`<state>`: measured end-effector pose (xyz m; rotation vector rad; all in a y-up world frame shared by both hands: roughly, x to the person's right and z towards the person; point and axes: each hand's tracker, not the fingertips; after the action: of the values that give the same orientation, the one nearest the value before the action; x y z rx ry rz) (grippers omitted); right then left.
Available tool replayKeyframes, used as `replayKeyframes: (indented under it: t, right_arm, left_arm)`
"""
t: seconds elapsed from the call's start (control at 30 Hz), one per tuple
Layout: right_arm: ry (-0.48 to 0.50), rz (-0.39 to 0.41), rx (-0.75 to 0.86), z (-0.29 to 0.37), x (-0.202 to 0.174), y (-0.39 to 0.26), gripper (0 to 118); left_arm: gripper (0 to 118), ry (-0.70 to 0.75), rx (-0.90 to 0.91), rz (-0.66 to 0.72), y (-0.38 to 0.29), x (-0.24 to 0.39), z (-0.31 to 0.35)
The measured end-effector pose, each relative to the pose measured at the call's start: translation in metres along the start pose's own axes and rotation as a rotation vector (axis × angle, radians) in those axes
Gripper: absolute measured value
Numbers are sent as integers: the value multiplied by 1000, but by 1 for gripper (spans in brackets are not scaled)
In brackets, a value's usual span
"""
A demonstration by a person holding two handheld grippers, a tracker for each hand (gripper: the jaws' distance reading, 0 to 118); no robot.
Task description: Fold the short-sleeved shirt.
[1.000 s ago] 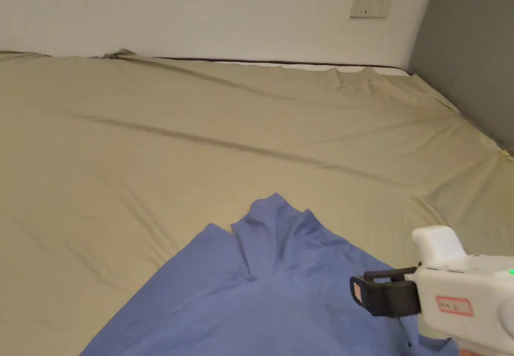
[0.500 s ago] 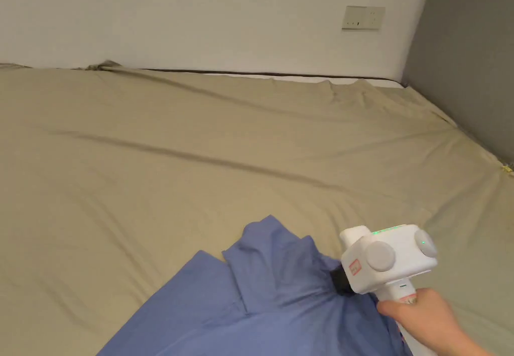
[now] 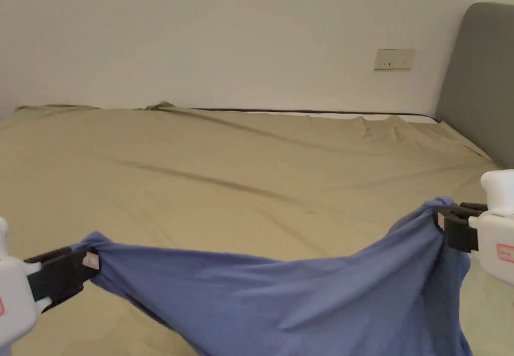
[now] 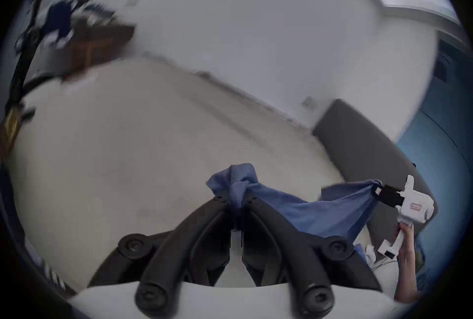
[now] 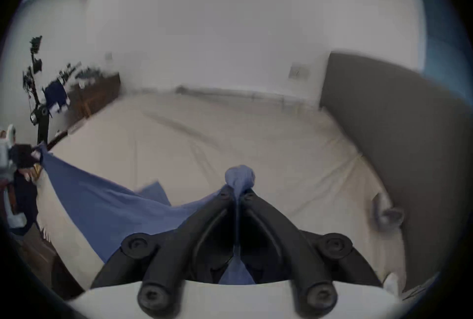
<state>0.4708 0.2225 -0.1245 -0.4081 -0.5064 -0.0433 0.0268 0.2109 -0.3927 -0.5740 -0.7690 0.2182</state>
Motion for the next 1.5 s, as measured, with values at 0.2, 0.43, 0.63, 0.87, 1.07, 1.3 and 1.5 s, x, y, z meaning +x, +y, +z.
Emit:
replayKeyframes:
  t: [0.2, 0.43, 0.63, 0.87, 1.07, 1.3, 1.5]
  right_arm:
    - [-115, 38, 374, 151, 16, 106, 4]
    - [-179, 104, 515, 209, 26, 184, 4]
    - [-213, 139, 495, 158, 29, 245, 4]
    - [-312, 173, 395, 50, 23, 325, 4]
    - [-393, 154, 387, -27, 21, 368, 4]
    - [-443, 180, 385, -98, 23, 374, 4]
    - [-408, 227, 247, -183, 23, 305, 4]
  left_arm:
    - [3, -86, 284, -213, 111, 83, 80]
    - [3, -15, 430, -379, 191, 120, 134]
    - [3, 57, 357, -420, 257, 123, 92]
    - [3, 177, 262, -394, 337, 118, -7]
    - [3, 295, 253, -427, 377, 119, -83]
    - [3, 288, 268, -392, 377, 96, -151]
    - [3, 300, 100, -382, 325, 52, -237]
